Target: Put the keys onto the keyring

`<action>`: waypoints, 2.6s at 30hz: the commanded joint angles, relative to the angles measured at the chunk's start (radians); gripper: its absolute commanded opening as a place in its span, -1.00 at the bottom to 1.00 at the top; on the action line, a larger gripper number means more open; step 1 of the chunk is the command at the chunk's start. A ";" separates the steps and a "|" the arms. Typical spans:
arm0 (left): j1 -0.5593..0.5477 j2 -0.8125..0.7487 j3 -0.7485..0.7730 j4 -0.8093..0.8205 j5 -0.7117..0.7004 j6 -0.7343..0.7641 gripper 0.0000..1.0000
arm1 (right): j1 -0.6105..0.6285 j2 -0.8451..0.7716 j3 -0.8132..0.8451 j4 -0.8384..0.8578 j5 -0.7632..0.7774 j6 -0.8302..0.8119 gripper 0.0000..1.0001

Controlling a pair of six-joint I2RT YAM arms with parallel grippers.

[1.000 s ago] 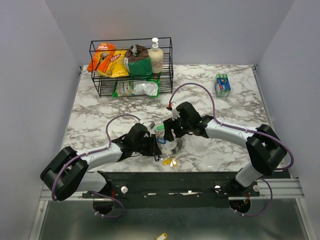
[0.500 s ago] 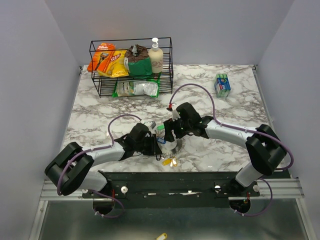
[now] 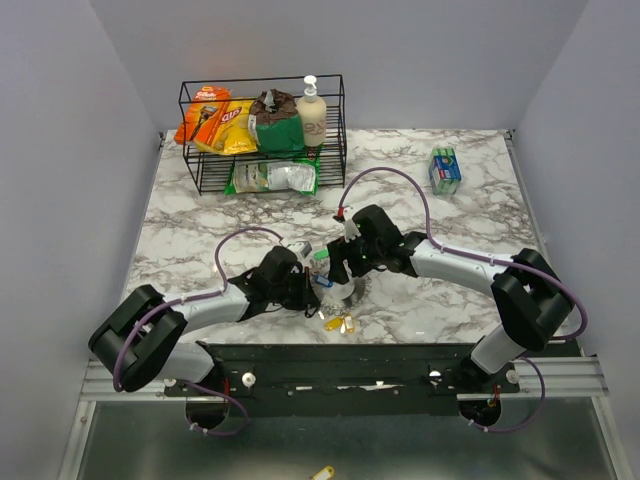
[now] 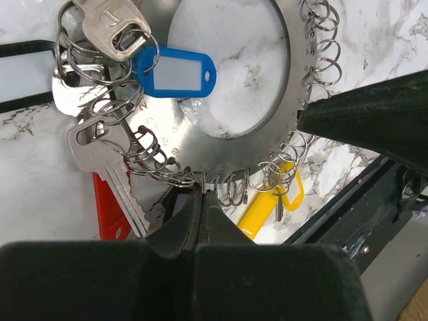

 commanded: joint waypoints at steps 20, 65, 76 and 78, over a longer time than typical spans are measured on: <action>0.000 -0.283 0.246 -0.472 -0.053 0.389 -1.00 | -0.005 -0.167 -0.084 0.205 -0.314 -0.133 0.57; 0.000 -0.475 0.433 -0.573 0.331 0.735 -1.00 | -0.013 -0.267 -0.113 0.527 -0.828 -0.102 -0.01; 0.000 -0.479 0.444 -0.555 0.358 0.722 -1.00 | -0.010 -0.239 -0.116 0.575 -0.846 -0.076 -0.02; 0.000 -0.482 0.444 -0.555 0.357 0.725 -1.00 | -0.008 -0.238 -0.113 0.576 -0.852 -0.076 -0.06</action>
